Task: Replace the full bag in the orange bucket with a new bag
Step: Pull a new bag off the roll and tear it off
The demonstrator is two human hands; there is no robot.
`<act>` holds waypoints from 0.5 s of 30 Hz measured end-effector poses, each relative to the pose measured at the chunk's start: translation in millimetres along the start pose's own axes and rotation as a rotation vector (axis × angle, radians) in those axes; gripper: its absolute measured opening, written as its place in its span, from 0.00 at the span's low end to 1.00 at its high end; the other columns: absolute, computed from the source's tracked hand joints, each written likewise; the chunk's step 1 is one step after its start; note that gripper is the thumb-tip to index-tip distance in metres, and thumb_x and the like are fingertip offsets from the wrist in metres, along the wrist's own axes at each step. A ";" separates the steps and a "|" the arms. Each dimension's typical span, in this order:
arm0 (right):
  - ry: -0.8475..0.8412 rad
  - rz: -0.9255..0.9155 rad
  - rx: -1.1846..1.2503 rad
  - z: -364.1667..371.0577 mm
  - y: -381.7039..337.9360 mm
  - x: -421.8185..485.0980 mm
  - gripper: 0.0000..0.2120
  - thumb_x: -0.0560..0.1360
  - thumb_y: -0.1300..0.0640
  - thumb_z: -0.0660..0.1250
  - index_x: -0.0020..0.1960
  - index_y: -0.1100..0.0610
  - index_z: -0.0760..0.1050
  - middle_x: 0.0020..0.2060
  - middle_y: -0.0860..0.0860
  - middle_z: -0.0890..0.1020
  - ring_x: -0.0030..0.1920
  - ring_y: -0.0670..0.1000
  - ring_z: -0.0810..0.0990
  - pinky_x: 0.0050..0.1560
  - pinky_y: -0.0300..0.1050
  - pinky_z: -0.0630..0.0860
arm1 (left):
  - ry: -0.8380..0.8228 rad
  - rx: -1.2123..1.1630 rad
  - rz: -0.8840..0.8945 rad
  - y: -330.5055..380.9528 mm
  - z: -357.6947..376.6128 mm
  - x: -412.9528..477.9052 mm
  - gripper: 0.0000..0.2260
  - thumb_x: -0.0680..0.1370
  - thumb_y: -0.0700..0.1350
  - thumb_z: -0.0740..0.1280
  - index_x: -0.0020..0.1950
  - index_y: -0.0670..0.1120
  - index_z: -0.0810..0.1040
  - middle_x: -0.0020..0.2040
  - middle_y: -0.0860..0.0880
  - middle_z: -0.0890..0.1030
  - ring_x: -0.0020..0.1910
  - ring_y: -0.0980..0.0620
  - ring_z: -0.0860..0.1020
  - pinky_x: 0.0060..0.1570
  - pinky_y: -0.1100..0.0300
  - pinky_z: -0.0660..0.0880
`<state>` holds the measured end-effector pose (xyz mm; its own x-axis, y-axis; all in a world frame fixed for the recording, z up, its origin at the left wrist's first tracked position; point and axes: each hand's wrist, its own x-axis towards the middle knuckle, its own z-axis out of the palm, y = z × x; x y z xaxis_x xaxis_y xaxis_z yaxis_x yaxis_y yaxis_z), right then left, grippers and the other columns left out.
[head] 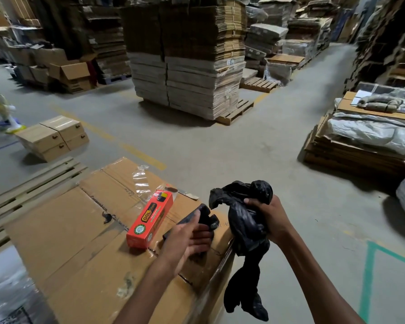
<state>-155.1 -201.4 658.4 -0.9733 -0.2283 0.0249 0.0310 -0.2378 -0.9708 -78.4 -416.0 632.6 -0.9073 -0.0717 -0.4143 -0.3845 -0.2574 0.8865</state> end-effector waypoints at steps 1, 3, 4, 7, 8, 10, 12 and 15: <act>-0.009 -0.008 -0.010 0.1 2.6 -0.3 0.12 0.74 0.71 0.67 0.57 0.65 0.80 0.49 0.62 0.85 0.48 0.59 0.85 0.48 0.49 0.81 | -0.051 -0.086 -0.063 0.6 4.2 1.7 0.29 0.77 0.62 0.64 0.56 0.34 0.80 0.48 0.37 0.84 0.44 0.44 0.83 0.43 0.53 0.80; -0.038 0.010 -0.047 -1.0 7.3 -1.2 0.14 0.71 0.68 0.72 0.57 0.63 0.80 0.50 0.63 0.85 0.51 0.62 0.84 0.52 0.54 0.81 | -0.153 -0.170 -0.167 1.7 9.6 6.1 0.36 0.75 0.67 0.62 0.59 0.33 0.79 0.51 0.36 0.83 0.48 0.41 0.82 0.46 0.52 0.80; -0.057 0.025 -0.065 -1.3 8.5 -2.2 0.16 0.69 0.67 0.74 0.56 0.63 0.81 0.51 0.63 0.85 0.51 0.63 0.84 0.54 0.56 0.80 | -0.203 -0.181 -0.193 3.7 12.6 7.1 0.38 0.75 0.69 0.62 0.60 0.33 0.79 0.53 0.35 0.82 0.49 0.41 0.81 0.48 0.51 0.79; -0.090 0.064 -0.119 -3.5 11.5 -3.1 0.17 0.66 0.63 0.76 0.55 0.63 0.82 0.51 0.63 0.85 0.52 0.63 0.84 0.55 0.56 0.80 | -0.244 -0.185 -0.143 12.1 25.2 8.9 0.29 0.76 0.63 0.65 0.59 0.39 0.81 0.52 0.39 0.83 0.49 0.43 0.81 0.50 0.49 0.75; -0.100 0.069 -0.127 -3.4 11.5 -3.7 0.17 0.66 0.63 0.76 0.54 0.63 0.82 0.51 0.63 0.85 0.52 0.63 0.84 0.55 0.56 0.80 | -0.233 -0.200 -0.111 14.2 29.7 10.0 0.22 0.77 0.58 0.67 0.57 0.41 0.82 0.50 0.40 0.84 0.47 0.44 0.82 0.47 0.51 0.77; -0.105 0.076 -0.140 -4.2 10.4 -4.8 0.16 0.66 0.63 0.76 0.54 0.63 0.82 0.50 0.62 0.85 0.51 0.62 0.84 0.54 0.54 0.81 | -0.167 -0.262 -0.058 16.8 36.0 13.0 0.12 0.74 0.46 0.70 0.53 0.41 0.81 0.46 0.41 0.85 0.44 0.46 0.83 0.42 0.54 0.80; -0.097 0.081 -0.136 -6.3 9.9 -5.6 0.15 0.67 0.64 0.77 0.54 0.63 0.82 0.50 0.62 0.85 0.51 0.62 0.85 0.53 0.53 0.81 | -0.096 -0.328 -0.017 17.3 34.7 19.4 0.13 0.73 0.39 0.70 0.56 0.37 0.78 0.48 0.38 0.84 0.48 0.42 0.83 0.48 0.51 0.80; -0.063 0.093 -0.117 -11.6 13.3 -6.2 0.17 0.71 0.55 0.76 0.57 0.60 0.82 0.52 0.60 0.85 0.53 0.61 0.84 0.57 0.55 0.80 | -0.071 -0.280 0.033 17.7 26.5 22.7 0.11 0.77 0.35 0.66 0.60 0.36 0.78 0.53 0.38 0.84 0.51 0.42 0.81 0.46 0.56 0.76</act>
<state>-151.4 -192.1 642.6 -0.9512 -0.3037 -0.0554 0.0903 -0.1020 -0.9907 -110.4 -396.7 644.4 -0.9319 -0.0198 -0.3622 -0.3015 -0.5131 0.8036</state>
